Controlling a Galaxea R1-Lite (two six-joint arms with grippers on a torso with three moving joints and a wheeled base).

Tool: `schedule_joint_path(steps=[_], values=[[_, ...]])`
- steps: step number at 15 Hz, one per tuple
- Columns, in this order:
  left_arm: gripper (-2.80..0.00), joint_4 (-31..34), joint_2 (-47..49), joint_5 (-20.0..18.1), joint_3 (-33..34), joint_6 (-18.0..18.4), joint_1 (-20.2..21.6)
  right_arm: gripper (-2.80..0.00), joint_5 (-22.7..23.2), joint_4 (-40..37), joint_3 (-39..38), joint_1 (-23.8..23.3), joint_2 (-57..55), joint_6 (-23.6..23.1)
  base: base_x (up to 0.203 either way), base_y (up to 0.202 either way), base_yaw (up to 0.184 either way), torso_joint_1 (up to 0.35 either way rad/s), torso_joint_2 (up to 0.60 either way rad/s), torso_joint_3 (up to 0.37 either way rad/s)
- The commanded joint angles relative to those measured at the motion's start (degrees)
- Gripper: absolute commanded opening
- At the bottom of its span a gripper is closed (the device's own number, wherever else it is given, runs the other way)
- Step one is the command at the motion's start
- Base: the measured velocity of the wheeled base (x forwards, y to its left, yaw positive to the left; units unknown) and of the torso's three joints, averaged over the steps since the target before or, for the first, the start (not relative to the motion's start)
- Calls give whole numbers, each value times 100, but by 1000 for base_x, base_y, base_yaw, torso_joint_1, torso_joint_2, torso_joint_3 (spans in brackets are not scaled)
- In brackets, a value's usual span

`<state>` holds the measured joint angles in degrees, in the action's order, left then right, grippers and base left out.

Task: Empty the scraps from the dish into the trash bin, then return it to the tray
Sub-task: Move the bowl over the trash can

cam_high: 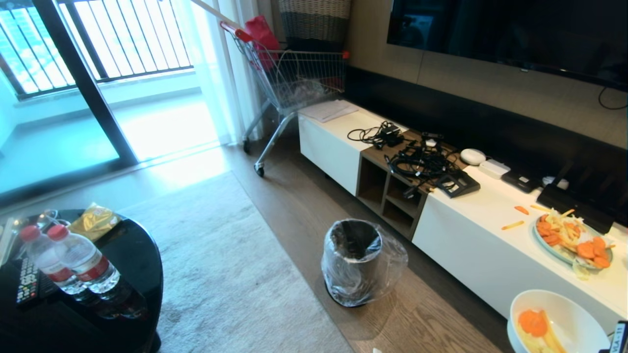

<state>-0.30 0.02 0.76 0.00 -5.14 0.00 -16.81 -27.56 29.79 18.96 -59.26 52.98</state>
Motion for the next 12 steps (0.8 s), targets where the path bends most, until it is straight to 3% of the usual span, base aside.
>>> schedule_joint_path(steps=[1, 6, 12], values=[[-280, -5, -2, 3, 0, -5, 0, -280, -11, -17, 9, 47, -7, 23, 0, 0, 0, 0, 0, 0], [-280, -5, -2, 3, 0, -5, 0, -280, -15, -21, 18, 91, -7, 19, 0, 0, 0, 0, 1, -26], [-280, -5, -2, 3, 0, -5, 0, -280, -6, 14, 0, 91, -16, 28, 0, 0, 0, 3, 2, -181]])
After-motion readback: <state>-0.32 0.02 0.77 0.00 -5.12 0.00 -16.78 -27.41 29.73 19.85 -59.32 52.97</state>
